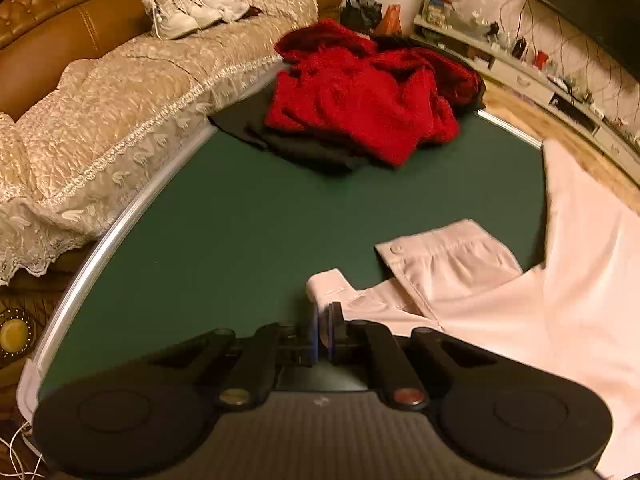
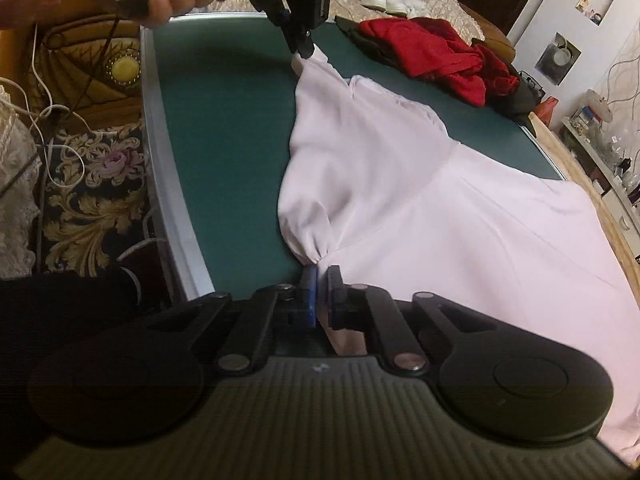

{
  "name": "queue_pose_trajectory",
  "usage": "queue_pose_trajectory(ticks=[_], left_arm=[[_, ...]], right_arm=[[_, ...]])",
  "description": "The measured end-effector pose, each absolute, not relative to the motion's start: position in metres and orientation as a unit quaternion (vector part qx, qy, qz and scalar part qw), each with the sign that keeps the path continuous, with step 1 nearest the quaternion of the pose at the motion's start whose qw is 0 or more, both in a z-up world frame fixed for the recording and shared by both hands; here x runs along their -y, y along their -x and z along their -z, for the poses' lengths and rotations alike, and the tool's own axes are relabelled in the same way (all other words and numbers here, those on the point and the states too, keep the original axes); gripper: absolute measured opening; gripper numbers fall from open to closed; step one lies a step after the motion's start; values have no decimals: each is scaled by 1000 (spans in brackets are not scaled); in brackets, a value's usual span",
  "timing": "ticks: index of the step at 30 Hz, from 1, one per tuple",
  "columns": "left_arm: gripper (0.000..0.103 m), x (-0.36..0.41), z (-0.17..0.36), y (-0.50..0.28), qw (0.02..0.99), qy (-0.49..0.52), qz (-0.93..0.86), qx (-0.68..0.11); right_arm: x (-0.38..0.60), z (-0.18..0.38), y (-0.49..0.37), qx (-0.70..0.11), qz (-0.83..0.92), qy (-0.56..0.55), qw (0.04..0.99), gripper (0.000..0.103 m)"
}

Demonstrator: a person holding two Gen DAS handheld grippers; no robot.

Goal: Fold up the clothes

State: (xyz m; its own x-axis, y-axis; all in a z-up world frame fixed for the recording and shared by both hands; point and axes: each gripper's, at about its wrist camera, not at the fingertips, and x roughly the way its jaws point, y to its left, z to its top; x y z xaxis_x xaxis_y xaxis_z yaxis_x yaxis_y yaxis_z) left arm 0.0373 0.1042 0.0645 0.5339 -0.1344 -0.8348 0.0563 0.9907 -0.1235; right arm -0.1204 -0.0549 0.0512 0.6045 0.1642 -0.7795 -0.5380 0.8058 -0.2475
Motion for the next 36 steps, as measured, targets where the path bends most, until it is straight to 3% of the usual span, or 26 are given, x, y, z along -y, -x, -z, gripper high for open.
queue_pose_trajectory(ticks=[6,10,12,14,15,17,20,25,28,30,31,36], left_arm=[[5,-132,-73,-24,872,25,40,-488],[10,-151,-63,-14,859,14,8,-512],[27,-161,-68,-16,868,25,1,-496],[59,-160,-79,-26,875,33,13,-482],[66,-150,-84,-34,878,20,32,-478],[83,-126,-90,-50,878,-11,72,-473],[81,-79,-84,-79,869,-68,115,-476],[78,-19,-55,-113,840,-140,138,-506],[59,-3,-38,-121,831,-162,130,-515],[34,0,-35,-123,834,-158,125,-513],[12,1,-34,-125,836,-155,121,-512],[4,-8,-31,-135,856,-139,76,-493]], right_arm=[[48,-61,115,-416,-225,183,862,6],[44,-66,110,-438,-248,147,851,6],[42,-68,108,-449,-259,129,846,8],[40,-70,106,-459,-270,110,839,12],[39,-71,105,-464,-275,101,836,14],[52,-80,102,-460,-284,60,839,28],[77,-96,97,-442,-281,-3,852,42],[108,-103,81,-420,-197,-4,886,43],[126,-96,78,-425,-161,-15,891,43],[136,-91,78,-425,-148,-25,893,43],[141,-88,77,-425,-143,-31,893,43],[144,-72,80,-434,-136,-43,889,43]])
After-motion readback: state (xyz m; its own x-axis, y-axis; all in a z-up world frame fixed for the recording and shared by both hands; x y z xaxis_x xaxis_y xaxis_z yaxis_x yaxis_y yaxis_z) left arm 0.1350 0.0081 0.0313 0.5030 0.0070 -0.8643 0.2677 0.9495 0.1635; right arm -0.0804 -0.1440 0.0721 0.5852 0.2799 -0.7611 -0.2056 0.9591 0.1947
